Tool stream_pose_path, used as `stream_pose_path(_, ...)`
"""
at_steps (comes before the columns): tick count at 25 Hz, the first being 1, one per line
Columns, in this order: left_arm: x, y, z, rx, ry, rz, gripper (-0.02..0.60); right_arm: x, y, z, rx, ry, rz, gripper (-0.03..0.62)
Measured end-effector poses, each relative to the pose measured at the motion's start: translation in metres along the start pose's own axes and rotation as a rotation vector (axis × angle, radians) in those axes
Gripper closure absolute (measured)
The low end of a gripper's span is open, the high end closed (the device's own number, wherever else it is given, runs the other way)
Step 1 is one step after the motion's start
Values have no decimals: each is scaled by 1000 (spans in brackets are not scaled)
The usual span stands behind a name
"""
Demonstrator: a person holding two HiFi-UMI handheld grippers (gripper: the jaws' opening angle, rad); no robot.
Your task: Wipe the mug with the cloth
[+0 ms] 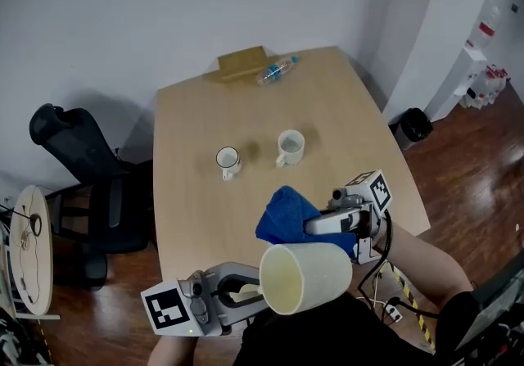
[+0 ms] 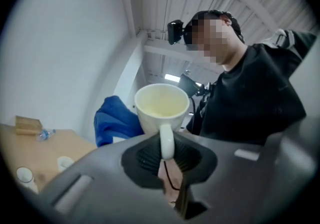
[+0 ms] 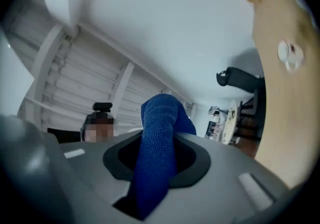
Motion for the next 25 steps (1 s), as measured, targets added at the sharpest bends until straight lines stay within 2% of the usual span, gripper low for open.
stream_pose_path(2, 2, 4, 0, 21, -5, -15, 545, 15, 0, -22, 62, 129, 93, 485)
stream_pose_path(4, 0, 6, -1, 42, -9, -10, 545, 26, 2, -40, 92, 198, 145, 485)
stream_pose_path(7, -8, 8, -2, 77, -18, 33, 545, 34, 7, -54, 118, 241, 178, 485)
stream_pose_path(10, -17, 8, -3, 127, -36, 97, 545, 33, 3, -46, 200, 204, 163, 487)
stream_pose_path(13, -28, 5, 0, 166, -31, 208, 545, 29, -11, -22, 345, 107, 37, 486)
stream_pose_path(17, -50, -7, 4, 186, -21, 453, 545, -1, -46, 14, 533, -175, -202, 487)
stream_pose_path(20, -67, -25, -5, 189, -75, 621, 543, -29, -58, 25, 618, -382, -358, 487)
stream_pose_path(22, -72, -33, -10, 209, -129, 656, 543, -38, -54, 23, 620, -463, -417, 486)
stream_pose_path(25, -71, -29, -12, 252, -193, 615, 543, -38, -47, 22, 543, -526, -445, 487)
Point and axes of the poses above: the fingertips, and each gripper's own axes: y forward along the fingers, x to its right, z out of its top, the point moved 7 cm from there along -y, backward along the fingers, and after that the axes turned 2 degrees about x, right-handed, at the moved point
